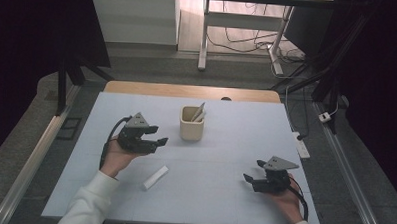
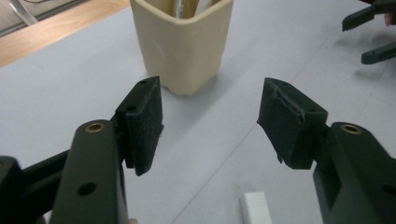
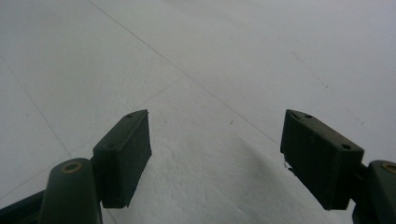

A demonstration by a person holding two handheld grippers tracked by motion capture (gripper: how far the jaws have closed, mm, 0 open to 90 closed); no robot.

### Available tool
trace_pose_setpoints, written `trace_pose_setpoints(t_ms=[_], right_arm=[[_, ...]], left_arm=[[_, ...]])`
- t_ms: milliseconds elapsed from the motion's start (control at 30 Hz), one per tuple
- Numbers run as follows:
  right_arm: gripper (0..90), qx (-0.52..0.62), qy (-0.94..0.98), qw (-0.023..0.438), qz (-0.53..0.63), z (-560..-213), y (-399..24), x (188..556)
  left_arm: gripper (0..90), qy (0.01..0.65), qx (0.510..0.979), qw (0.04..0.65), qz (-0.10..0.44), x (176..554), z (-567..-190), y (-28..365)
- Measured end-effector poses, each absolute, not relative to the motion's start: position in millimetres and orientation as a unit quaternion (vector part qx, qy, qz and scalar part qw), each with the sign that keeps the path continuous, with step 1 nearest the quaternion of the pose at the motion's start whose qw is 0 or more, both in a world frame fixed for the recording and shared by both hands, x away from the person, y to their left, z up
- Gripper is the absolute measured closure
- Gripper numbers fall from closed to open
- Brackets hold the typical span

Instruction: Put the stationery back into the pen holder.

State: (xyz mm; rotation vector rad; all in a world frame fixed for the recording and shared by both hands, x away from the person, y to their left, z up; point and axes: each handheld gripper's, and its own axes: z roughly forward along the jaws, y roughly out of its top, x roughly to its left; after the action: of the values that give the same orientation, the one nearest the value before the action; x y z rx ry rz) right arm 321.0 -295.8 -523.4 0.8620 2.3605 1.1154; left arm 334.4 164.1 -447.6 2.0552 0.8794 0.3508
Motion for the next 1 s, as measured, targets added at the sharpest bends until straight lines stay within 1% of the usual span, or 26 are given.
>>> trace_pose_setpoints(t_ms=[433,833,1000], right_arm=[[23.8,0.303,0.843,0.194,0.400,-522.9,-295.4,321.0],[23.9,0.305,0.843,0.196,0.397,-523.2,-295.5,321.1],[23.8,0.304,0.845,0.192,0.396,-524.3,-295.2,321.8]], left_arm=[[34.9,0.356,0.839,0.393,0.122,318.1,-453.8,169.9],[32.8,0.338,0.878,0.324,0.101,305.3,-459.9,164.4],[31.7,0.331,0.890,0.296,0.102,300.4,-463.2,159.5]])
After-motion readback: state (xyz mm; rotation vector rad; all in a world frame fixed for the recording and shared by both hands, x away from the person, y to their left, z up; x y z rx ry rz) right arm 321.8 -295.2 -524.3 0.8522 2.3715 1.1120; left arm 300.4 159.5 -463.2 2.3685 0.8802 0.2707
